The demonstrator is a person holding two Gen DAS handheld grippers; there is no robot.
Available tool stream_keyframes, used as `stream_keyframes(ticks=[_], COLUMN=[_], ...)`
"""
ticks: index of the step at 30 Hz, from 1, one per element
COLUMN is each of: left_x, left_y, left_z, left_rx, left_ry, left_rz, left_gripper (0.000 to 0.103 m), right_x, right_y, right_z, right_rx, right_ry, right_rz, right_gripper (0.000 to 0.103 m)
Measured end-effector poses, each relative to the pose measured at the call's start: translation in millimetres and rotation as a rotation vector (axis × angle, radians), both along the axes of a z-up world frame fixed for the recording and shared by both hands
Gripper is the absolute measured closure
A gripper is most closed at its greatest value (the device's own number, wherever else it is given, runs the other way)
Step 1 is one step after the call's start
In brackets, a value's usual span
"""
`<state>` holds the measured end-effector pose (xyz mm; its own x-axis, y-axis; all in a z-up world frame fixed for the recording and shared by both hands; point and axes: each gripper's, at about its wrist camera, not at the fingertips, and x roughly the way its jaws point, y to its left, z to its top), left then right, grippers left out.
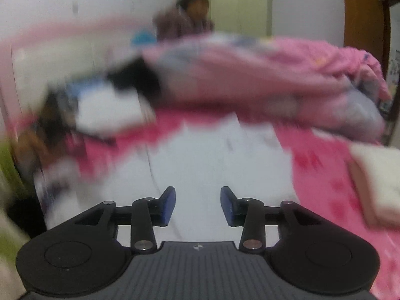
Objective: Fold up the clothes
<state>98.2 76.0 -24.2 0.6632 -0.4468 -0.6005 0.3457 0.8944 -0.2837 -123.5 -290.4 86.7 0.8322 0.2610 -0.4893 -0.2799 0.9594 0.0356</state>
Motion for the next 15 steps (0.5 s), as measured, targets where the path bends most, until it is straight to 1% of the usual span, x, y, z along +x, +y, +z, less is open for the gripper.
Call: stream_keyframes(ticks=[1,2,4,5,6,8,11,14,15], left_x=[10.8,21.0,37.2,44.6,49.0,55.1,51.8,45.6,44.8], left_y=[-4.5,-10.1,-20.1,-23.8,-23.9,-21.6,-21.5,-22.7,-20.9], left_z=[-5.5,-11.6,-26.4,-34.6,-40.4,-49.8,-57.5,-63.8,-65.7], left_rx=[0.002,0.008,0.029,0.034,0.020,-0.019,-0.008,0.024,0.018], left_ry=[-0.002,-0.005,-0.008,0.008,0.019,0.035,0.001,-0.038,-0.043], left_rz=[0.008,0.011,0.018,0.022,0.019,0.007,-0.035,-0.074,-0.079], left_gripper=[0.046,0.048,0.059,0.062,0.065,0.068,0.073,0.078,0.080], right_x=[20.4,46.2,108.6,139.6,170.4,231.2,312.6,368.1,382.8], right_y=[2.8,9.5,29.5,39.7,50.0,71.6,103.5,129.0,136.9], right_z=[9.2,15.2,19.1,16.4,12.0,-2.2,-28.3,-57.3,-67.2], right_rx=[0.048,0.099,0.205,0.241,0.254,0.207,0.124,0.040,0.010], right_ry=[-0.017,-0.007,0.072,0.121,0.162,0.219,0.278,0.327,0.347], right_rz=[0.006,0.008,0.015,0.020,0.021,0.009,0.015,0.010,0.003], right_gripper=[0.059,0.059,0.059,0.059,0.059,0.059,0.060,0.060,0.060])
